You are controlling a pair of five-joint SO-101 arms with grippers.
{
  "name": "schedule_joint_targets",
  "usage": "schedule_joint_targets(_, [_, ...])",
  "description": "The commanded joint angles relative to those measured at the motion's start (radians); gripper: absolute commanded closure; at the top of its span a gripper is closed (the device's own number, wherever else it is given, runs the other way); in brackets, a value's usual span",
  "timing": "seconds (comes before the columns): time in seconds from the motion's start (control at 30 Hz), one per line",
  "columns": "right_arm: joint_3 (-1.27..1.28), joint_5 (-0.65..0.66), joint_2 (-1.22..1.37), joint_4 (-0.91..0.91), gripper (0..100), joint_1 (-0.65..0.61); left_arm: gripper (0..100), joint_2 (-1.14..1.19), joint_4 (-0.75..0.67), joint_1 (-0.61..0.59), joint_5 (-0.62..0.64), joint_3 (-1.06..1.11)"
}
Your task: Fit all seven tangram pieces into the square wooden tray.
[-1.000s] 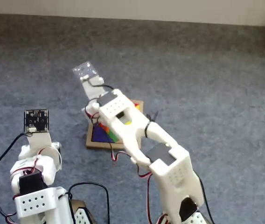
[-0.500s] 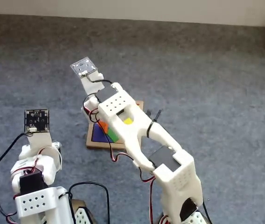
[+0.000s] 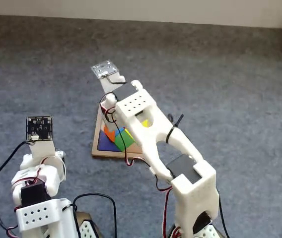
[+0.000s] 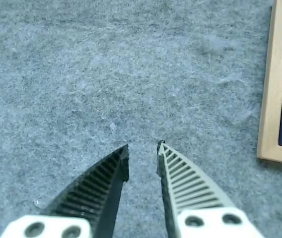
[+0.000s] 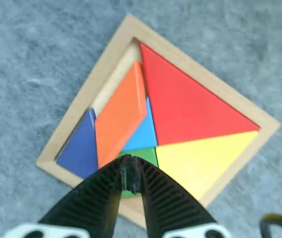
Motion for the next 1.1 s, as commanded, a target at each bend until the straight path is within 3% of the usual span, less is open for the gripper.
schedule_joint_targets(0.0, [-0.047, -0.002, -0.122, 0.059, 99.3, 0.021, 88, -0.012, -0.015, -0.013, -0.011, -0.007])
schedule_joint_targets(0.2, [0.007, -0.002, -0.177, 0.030, 99.3, 0.002, 88, -0.012, -0.020, -0.050, -0.011, -0.010])
schedule_joint_targets(0.8, [0.386, -0.003, -0.173, -0.510, 99.3, -0.036, 88, -0.012, -0.017, -0.054, -0.011, -0.012])
schedule_joint_targets(1.07, [0.407, -0.002, -0.153, -0.558, 99.3, -0.036, 88, -0.012, -0.017, -0.054, -0.011, -0.012])
